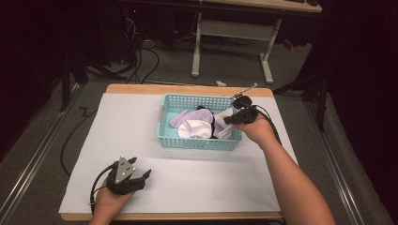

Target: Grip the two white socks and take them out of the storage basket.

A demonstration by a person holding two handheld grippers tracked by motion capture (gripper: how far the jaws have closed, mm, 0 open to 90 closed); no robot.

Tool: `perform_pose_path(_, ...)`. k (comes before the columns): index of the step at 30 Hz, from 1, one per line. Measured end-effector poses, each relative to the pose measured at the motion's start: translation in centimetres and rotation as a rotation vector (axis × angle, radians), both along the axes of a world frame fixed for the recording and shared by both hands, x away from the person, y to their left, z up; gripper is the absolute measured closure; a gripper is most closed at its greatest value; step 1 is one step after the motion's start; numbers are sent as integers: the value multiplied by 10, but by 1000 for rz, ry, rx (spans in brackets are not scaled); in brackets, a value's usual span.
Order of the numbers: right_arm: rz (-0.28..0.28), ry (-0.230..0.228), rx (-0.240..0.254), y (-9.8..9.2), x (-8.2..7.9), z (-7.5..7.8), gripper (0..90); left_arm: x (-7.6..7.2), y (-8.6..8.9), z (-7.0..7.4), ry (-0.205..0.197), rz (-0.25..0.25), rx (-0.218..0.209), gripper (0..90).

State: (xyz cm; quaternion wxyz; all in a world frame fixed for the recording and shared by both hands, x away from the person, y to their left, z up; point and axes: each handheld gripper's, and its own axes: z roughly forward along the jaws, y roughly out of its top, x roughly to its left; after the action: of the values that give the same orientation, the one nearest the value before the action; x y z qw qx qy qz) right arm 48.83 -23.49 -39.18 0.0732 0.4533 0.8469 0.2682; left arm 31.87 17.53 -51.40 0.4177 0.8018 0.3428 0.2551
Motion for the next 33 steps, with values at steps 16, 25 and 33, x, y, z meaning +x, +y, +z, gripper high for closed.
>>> perform_pose_path(16,2,-76,89,-9,-8,39,859,0,-1,0,-2,2,-1,305)
perform_pose_path(25,5,-111,99,-10,-12,54,859,0,0,0,-4,0,2,306)
perform_pose_path(33,23,-118,98,-10,-26,59,858,0,-1,0,0,0,3,305)
